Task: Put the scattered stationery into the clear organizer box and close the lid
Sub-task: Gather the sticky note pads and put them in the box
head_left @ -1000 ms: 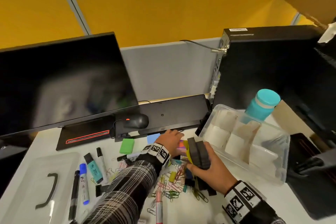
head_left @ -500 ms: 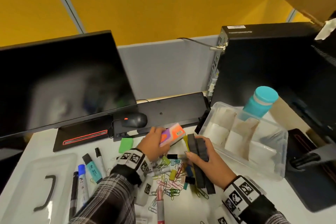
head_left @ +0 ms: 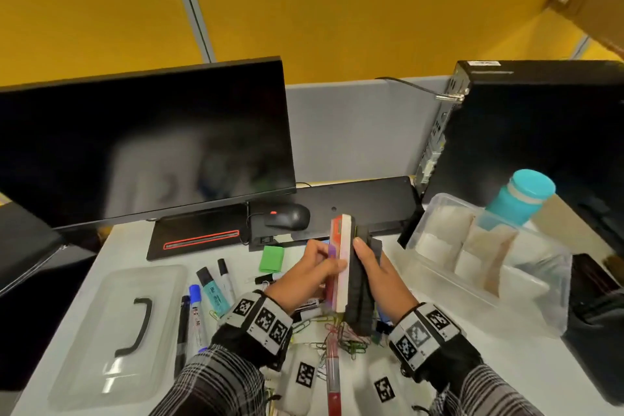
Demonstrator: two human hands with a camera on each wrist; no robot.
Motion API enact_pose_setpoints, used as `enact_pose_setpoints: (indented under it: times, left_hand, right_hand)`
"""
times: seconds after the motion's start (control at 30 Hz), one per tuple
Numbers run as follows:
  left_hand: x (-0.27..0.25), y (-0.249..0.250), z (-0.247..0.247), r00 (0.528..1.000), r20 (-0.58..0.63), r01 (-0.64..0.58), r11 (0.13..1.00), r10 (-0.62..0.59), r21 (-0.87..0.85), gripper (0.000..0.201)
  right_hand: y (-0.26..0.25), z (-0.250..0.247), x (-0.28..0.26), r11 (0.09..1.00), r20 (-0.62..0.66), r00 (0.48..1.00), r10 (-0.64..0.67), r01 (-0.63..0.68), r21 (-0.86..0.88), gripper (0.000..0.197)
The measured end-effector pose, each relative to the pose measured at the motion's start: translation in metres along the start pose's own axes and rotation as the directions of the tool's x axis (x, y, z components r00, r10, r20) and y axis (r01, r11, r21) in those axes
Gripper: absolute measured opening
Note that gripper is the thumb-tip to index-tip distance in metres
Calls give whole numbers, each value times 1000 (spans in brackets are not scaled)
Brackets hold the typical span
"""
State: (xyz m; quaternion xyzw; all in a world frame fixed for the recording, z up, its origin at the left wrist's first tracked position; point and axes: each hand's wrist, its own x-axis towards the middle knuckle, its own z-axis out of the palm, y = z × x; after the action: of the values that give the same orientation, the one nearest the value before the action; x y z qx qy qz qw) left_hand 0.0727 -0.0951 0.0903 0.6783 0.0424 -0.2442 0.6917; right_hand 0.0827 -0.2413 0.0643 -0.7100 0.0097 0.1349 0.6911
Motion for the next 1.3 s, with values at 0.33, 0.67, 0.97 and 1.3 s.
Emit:
enact_pose_setpoints:
  times: [0.33,0.67,0.97,1.3]
  left_hand:
    - [-13,-4,-19,992,76,-110,987,102,118,60]
    - [-14,7,-50,943,-91,-187,740,319,646,105]
    - [-10,20,-38,979,-200,-112,903,29,-416,65]
    - [12,45,6,913,-352,-300,925,207,-233,19]
  right_hand:
    - [-17,17,-3,980,-35,999,22,-29,-198,75]
    - [-50,29,-8,998,-82,995,-62,65,27,46]
    - [-34,51,-22,944,-345,894,-285,325,61,37]
    - [-59,-19,-14,983,-103,993,-61,78,165,47]
